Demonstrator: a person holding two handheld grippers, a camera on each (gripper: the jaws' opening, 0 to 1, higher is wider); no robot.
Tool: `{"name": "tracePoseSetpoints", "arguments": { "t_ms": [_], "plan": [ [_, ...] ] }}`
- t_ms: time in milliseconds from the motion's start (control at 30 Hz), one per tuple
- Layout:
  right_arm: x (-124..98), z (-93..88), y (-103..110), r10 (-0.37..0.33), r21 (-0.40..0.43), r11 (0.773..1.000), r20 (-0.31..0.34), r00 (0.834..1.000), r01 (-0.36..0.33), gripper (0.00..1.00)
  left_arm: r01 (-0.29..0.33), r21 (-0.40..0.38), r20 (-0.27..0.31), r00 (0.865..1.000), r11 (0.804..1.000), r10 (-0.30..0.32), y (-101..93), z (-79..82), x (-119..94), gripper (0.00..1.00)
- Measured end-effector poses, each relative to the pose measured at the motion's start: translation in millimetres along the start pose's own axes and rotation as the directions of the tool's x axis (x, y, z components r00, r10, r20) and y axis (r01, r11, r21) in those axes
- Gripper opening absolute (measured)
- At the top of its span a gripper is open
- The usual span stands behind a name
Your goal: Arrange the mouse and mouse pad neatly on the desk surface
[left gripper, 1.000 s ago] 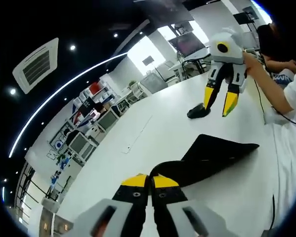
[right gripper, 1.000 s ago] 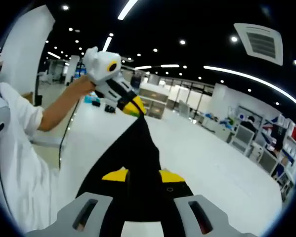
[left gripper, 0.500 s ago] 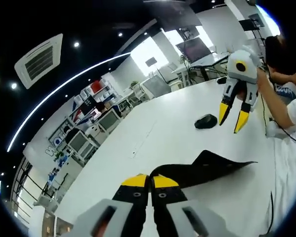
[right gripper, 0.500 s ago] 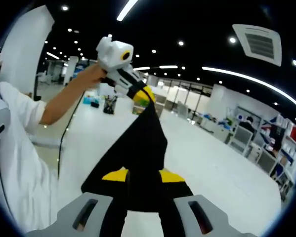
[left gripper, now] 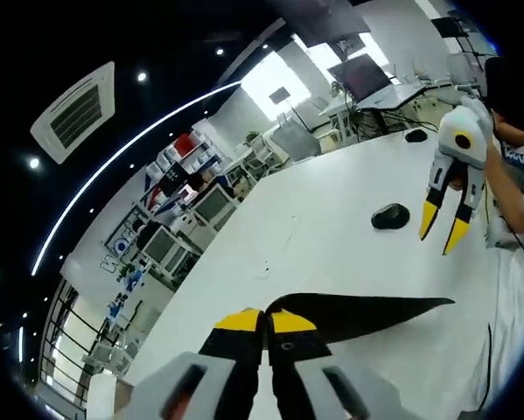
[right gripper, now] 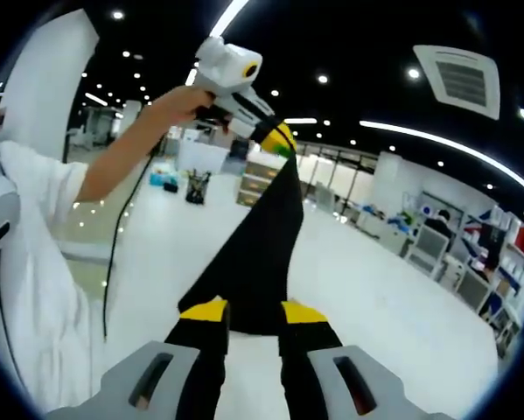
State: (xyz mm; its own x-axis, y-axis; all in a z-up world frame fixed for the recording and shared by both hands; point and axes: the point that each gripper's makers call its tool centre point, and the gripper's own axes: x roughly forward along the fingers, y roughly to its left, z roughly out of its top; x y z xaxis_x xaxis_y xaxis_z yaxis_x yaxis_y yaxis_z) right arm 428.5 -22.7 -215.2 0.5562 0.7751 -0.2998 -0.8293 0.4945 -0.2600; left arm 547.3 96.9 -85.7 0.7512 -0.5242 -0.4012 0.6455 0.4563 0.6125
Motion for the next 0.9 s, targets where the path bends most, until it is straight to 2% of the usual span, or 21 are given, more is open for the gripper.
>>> {"name": "tracePoseSetpoints", "arguments": {
  "t_ms": [300, 533, 767, 900],
  "plan": [
    [-0.5, 5.6, 4.2, 0.004, -0.006, 1.0, 0.011, 1.0, -0.004, 0.26, -0.033, 0.01, 0.0, 0.999, 0.999, 0.033, 17.7, 20.3, -4.9, 0.03],
    [3.9, 10.1, 11.1, 0.013, 0.001, 1.0, 0.013, 1.0, -0.013, 0.33, -0.053, 0.021, 0.002, 0.999, 0.998, 0.053, 23.4, 33.3, -7.4, 0.03],
    [11.7, 15.5, 21.8, 0.022, 0.026, 0.999, 0.011, 1.0, -0.022, 0.48, -0.072, 0.033, -0.003, 0.997, 0.997, 0.073, 27.3, 47.8, -11.5, 0.03],
    [19.3, 21.9, 30.0, 0.027, 0.061, 0.998, 0.028, 0.999, -0.028, 0.53, -0.082, 0.031, 0.004, 0.997, 0.996, 0.082, 28.3, 53.5, -12.7, 0.03]
  ]
}}
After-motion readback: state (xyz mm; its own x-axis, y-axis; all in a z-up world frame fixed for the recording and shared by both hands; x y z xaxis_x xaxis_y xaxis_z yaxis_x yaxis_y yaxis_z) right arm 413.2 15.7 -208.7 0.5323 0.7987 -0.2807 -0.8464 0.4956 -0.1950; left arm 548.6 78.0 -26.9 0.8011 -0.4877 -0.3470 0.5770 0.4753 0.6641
